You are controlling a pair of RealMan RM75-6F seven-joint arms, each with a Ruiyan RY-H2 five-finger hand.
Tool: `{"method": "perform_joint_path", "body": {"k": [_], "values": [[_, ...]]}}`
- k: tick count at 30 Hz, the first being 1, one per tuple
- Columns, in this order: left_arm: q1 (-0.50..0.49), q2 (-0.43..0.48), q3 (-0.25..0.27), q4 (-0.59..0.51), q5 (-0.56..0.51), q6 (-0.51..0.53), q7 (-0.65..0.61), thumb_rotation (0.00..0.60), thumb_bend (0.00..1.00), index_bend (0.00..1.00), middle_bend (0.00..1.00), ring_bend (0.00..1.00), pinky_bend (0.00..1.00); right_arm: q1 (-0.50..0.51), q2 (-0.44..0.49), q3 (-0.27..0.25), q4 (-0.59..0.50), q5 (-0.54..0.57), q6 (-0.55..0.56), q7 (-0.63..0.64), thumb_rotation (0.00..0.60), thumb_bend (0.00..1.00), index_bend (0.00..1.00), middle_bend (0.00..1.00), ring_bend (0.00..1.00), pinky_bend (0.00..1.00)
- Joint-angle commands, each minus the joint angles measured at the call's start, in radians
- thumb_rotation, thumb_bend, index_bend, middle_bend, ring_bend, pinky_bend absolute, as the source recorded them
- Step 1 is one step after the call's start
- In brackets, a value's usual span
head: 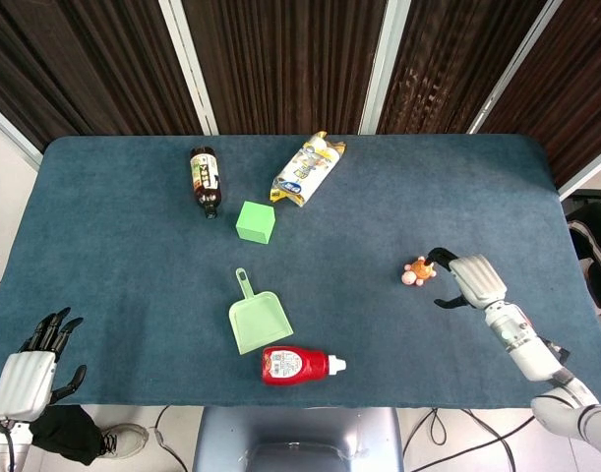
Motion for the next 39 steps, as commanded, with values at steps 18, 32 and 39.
{"method": "perform_joint_path", "body": {"k": [18,32,39], "values": [[0.004,0.0,-0.004,0.02,-0.012,-0.002,-0.034,0.6,0.35,0.14,0.05,0.07,0.33,0.097,-0.177,0.028,0.228,0.116,-0.196,0.008,0.6,0.16,0.51,0.39,0.94,0.9],[0.007,0.001,-0.002,0.022,-0.013,-0.004,-0.04,0.6,0.35,0.14,0.05,0.07,0.33,0.111,-0.284,0.019,0.403,0.105,-0.15,0.133,0.6,0.49,0.72,0.56,0.97,0.94],[0.009,0.0,0.0,0.022,-0.012,-0.003,-0.038,0.6,0.35,0.14,0.05,0.07,0.33,0.102,-0.301,0.002,0.451,0.084,-0.098,0.221,0.6,0.98,0.84,0.66,0.99,0.96]]}}
